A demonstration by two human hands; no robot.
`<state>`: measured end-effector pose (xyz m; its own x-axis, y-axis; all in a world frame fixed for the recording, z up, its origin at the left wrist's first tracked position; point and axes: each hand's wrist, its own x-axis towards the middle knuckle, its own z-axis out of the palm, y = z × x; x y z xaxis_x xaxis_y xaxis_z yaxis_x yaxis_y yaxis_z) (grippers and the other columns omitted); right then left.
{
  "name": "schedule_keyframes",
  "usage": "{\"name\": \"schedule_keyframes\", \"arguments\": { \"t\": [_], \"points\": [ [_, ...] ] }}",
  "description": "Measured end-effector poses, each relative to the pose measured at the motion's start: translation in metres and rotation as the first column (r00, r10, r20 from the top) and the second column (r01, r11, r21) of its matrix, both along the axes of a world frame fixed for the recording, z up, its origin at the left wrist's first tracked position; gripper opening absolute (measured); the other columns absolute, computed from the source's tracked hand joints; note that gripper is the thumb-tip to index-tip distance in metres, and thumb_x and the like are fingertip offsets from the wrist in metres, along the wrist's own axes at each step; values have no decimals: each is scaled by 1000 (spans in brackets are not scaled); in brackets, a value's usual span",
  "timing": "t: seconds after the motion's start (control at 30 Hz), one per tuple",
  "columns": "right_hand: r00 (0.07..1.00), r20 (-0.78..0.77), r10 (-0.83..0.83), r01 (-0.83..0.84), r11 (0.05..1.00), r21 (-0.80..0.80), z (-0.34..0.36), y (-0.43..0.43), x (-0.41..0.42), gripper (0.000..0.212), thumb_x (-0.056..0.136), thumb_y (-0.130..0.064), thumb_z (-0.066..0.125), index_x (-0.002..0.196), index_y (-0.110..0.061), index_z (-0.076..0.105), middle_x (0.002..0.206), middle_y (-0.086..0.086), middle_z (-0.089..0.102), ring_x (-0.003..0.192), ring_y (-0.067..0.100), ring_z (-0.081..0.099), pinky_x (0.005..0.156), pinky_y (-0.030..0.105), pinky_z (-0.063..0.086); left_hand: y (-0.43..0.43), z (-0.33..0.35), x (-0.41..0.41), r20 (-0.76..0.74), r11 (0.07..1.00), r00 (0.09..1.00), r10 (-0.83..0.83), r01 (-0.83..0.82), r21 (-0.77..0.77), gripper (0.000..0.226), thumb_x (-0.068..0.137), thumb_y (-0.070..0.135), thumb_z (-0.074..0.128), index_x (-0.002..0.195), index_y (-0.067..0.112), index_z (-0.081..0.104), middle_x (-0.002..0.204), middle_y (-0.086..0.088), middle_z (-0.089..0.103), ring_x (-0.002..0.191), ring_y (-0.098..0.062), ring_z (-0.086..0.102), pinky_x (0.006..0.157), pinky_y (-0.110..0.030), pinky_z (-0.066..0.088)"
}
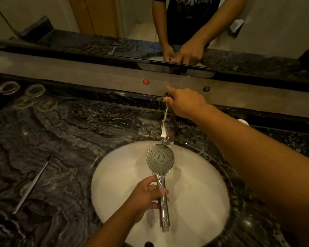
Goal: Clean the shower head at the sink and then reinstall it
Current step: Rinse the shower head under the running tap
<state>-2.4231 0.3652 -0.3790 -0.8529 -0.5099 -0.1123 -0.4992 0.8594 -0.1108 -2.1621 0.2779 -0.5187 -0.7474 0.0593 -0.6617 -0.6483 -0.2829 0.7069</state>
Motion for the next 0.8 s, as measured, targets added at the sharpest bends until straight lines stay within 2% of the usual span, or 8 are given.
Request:
{"name": "schedule_keyframes", "arguments": {
  "t": [0.17,0.27,0.33,0.37,0.43,0.53,0.63,0.8],
  "points": [
    [995,97,12,-22,995,100,9,-11,-19,42,101,-50,41,125,-22,61,121,11,65,104,31,59,77,37,42,1,-2,-11,3,999,999,-44,44,-6,40,85,5,71,123,14,60,106,-20,73,94,-36,72,74,-39,59],
    [991,133,2,-11,998,66,9,-9,-17,50,101,-53,38,137,-21,55,135,11,60,116,32,57,90,40,46,1,-7,-14,-3,999,999,-51,51,-14,37,87,5,69,122,13,61,107,-20,73,93,-34,72,74,-38,59],
    [974,218,-64,88,991,-105,12,1,-8,59,101,-58,34,144,-21,48,136,11,59,109,32,63,86,39,50,0,-11,-17,-11,998,998,-61,61,-14,36,87,5,68,122,13,60,108,-19,73,95,-35,72,77,-41,59],
    [951,287,-114,192,946,-260,12,9,-1,60,100,-60,31,143,-22,48,127,10,62,94,29,67,74,36,52,-1,-15,-19,-15,998,998,-69,69,-17,36,88,5,68,122,14,60,108,-19,73,98,-36,71,80,-43,60],
    [872,439,-215,452,698,-555,4,27,18,54,102,-59,28,136,-24,51,106,4,65,70,22,68,58,31,50,-2,-23,-22,-19,997,997,-80,80,-23,35,88,5,68,121,15,61,109,-19,73,103,-39,69,86,-49,58],
    [754,584,-301,657,316,-685,-48,52,58,46,105,-51,30,102,-17,61,86,7,69,59,18,60,54,30,46,-6,-35,-28,-36,996,996,-86,85,-8,37,86,8,70,120,15,62,108,-18,73,102,-39,70,87,-48,56],
    [704,650,-287,710,329,-623,-126,59,111,39,105,-39,37,85,-14,60,79,7,65,62,17,57,55,28,45,-9,-47,-36,-47,995,994,-101,101,-3,37,86,7,69,121,15,62,111,-20,71,99,-36,71,80,-40,57],
    [602,779,-172,783,317,-535,-210,50,148,21,103,-33,48,97,-15,58,95,4,72,87,22,70,71,36,58,-13,-68,-52,-94,992,988,-124,124,-7,42,89,2,65,127,20,60,117,-17,71,108,-35,68,91,-48,56]
  ]
}}
